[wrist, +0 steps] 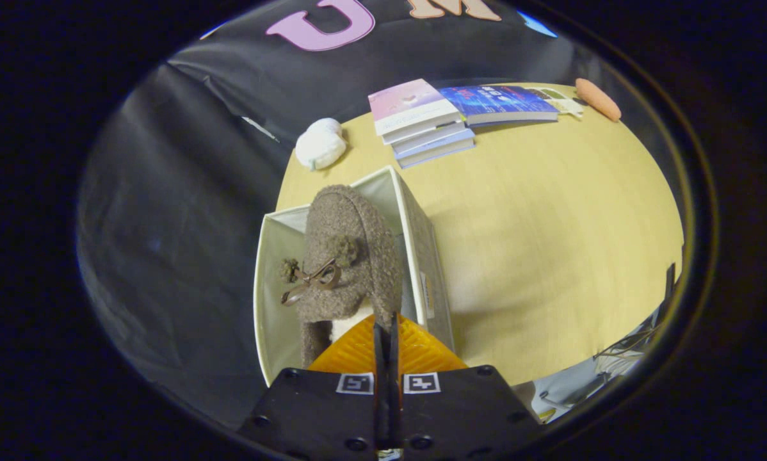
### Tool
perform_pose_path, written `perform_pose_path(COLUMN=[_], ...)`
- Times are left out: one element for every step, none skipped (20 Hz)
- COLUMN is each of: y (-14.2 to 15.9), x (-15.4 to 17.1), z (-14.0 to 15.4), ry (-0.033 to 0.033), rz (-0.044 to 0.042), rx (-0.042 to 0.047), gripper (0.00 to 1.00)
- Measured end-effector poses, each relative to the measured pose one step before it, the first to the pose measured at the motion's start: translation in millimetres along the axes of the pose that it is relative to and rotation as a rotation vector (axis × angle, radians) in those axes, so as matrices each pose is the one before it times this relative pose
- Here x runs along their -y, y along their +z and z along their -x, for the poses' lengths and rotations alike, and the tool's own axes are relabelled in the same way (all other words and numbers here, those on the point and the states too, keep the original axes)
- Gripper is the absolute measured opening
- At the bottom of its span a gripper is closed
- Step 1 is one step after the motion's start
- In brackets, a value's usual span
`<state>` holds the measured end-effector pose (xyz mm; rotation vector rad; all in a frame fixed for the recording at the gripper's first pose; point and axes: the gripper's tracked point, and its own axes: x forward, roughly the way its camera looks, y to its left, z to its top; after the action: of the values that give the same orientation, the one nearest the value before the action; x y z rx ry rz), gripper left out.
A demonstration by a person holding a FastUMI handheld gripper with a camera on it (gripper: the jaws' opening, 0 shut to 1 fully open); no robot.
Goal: Open the storage box then place both shoes into the box .Put the left shoe in first, then the right shoe, with the right side of both shoes facing outward in a uniform manner.
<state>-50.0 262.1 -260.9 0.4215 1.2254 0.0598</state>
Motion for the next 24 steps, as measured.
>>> perform_pose_path(y=[-0.38, 1.38, 0.77, 0.78, -0.55, 0.8, -1.86, 2.1, 1.17, 3.41, 4.77, 4.67, 3.86, 2.51, 1.3, -0.06, 0.07, -0.07, -1.62, -1.29, -1.07, -1.72, -2.28, -2.29], x=[0.26, 0.53, 1.0, 0.12, -0.28, -0.54, -1.1, -1.28, -2.28, -3.11, -1.3, -1.07, -0.79, -0.73, 0.2, -0.45, 0.57, -0.41, -0.01, -0.97, -1.11, -0.82, -0.98, -2.26], z=[-0.53, -0.63, -0.38, 0.01, -0.18, 0.6, -0.99, -0.6, 3.53, 1.75, 1.22, 5.25, -3.07, 0.79, 0.46, 0.33, -0.73, -0.98, 0.26, 0.01, -0.75, 0.03, 0.62, 0.7], ry=[-0.00504, -0.00833, -0.0093, -0.00717, -0.00307, -0.00185, 0.00237, 0.00102, 0.00639, 0.0116, 0.00353, 0.00353, 0.00278, 0.00086, 0.00099, 0.0022, -0.00034, -0.00038, 0.00029, 0.00098, 0.00205, 0.002, 0.00201, 0.00316], rz=[-0.00277, -0.00561, -0.00618, -0.0021, 0.00004, 0.00008, -0.00351, -0.00336, -0.00611, -0.00763, -0.00801, -0.00493, 0.0004, 0.0029, 0.00209, 0.00022, 0.00097, 0.00263, 0.00397, 0.00511, 0.00546, 0.00509, 0.00539, 0.00552], rx=[0.00628, 0.01052, 0.01127, 0.01134, 0.00896, 0.0074, 0.00372, 0.00388, 0.00495, 0.01108, 0.01095, 0.00967, 0.00496, 0.00189, 0.00074, -0.00166, -0.00056, -0.00137, -0.00043, -0.00282, -0.00271, -0.00121, -0.00253, -0.00132], gripper=[0.03, 0.03, 0.03, 0.03, 0.03, 0.03, 0.05, 0.06, 0.07, 0.09, 0.1, 0.11, 0.11, 0.11, 0.11, 0.11, 0.11, 0.11, 0.11, 0.11, 0.11, 0.11, 0.11, 0.11])
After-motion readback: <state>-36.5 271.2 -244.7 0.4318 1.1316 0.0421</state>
